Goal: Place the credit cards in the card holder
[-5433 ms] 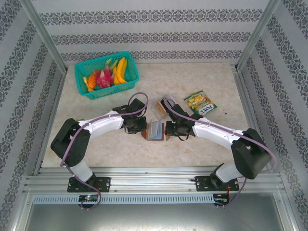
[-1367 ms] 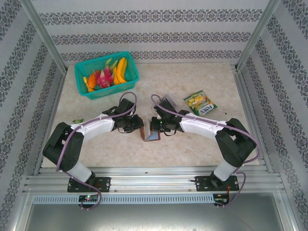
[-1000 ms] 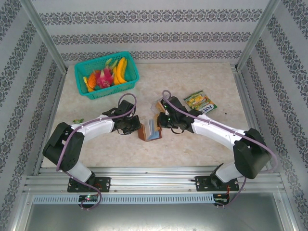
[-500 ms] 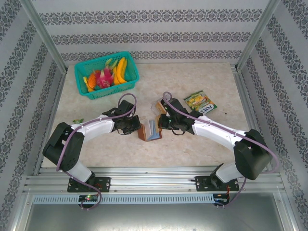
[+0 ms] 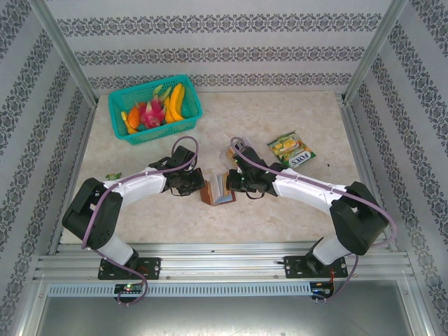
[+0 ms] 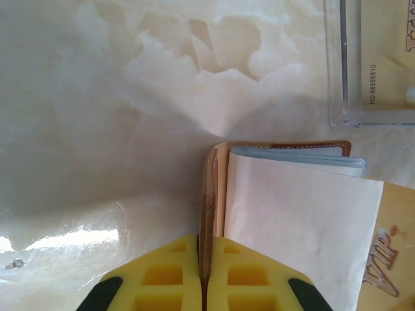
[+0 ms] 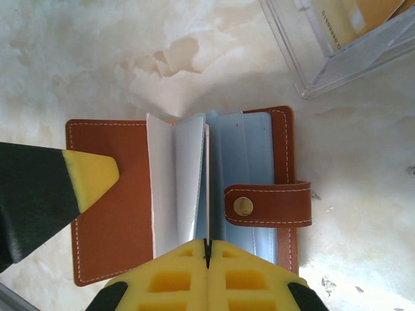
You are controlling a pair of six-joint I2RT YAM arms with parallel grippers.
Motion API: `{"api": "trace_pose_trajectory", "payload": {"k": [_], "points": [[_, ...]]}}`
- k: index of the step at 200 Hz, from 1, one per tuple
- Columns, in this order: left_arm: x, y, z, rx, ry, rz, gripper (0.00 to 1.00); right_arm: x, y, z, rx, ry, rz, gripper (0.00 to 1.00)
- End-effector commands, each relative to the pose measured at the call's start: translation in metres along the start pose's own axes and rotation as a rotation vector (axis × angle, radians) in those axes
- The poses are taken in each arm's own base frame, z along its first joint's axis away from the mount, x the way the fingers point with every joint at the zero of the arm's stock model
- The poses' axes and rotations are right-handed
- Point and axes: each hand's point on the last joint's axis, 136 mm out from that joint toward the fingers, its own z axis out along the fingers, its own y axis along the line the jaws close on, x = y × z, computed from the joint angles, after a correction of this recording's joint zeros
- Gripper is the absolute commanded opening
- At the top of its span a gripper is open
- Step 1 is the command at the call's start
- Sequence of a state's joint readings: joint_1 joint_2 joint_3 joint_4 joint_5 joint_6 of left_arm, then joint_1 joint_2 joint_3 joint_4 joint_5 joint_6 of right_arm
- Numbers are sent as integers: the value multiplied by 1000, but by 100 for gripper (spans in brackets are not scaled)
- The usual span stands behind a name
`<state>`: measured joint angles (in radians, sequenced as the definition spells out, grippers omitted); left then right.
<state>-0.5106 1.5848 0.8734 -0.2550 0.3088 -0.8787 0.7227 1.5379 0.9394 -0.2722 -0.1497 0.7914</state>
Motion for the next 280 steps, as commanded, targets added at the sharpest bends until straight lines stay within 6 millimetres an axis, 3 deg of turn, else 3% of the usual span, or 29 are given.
{"api": "trace_pose_trajectory", "payload": {"k": [1,50,92,119,133,147,160,185,208,229,253,280], "points": [[5,7,1,-20,-1,-4,1,5,7,8,-39,17,12,0],[1,3,-2,-2,-23,-4,4,6,41,17,-147,54,-24,0],[1,2,-2,8,-27,-5,9,11,42,35,-155,96,-13,0],[-2,2,-11,8,-59,-1,20,17,40,45,-144,118,-15,0],[-6,1,-20,0,-90,1,35,19,35,50,-118,127,-15,0],[-11,3,-30,-16,-123,1,39,21,32,54,-103,138,-17,0],[-14,4,-41,-29,-157,-2,50,23,31,57,-99,151,-17,0],[-20,-1,-59,-21,-204,7,54,23,34,61,-96,155,-25,0],[-21,-27,-69,91,-201,27,45,24,31,63,-79,159,-21,0],[-17,-49,-62,203,-147,-5,33,27,27,67,-65,165,-16,0],[-14,-50,-41,249,-104,-72,24,28,23,69,-55,160,-6,0],[-8,-37,-13,259,-78,-168,24,26,20,69,-61,149,9,0]]}}
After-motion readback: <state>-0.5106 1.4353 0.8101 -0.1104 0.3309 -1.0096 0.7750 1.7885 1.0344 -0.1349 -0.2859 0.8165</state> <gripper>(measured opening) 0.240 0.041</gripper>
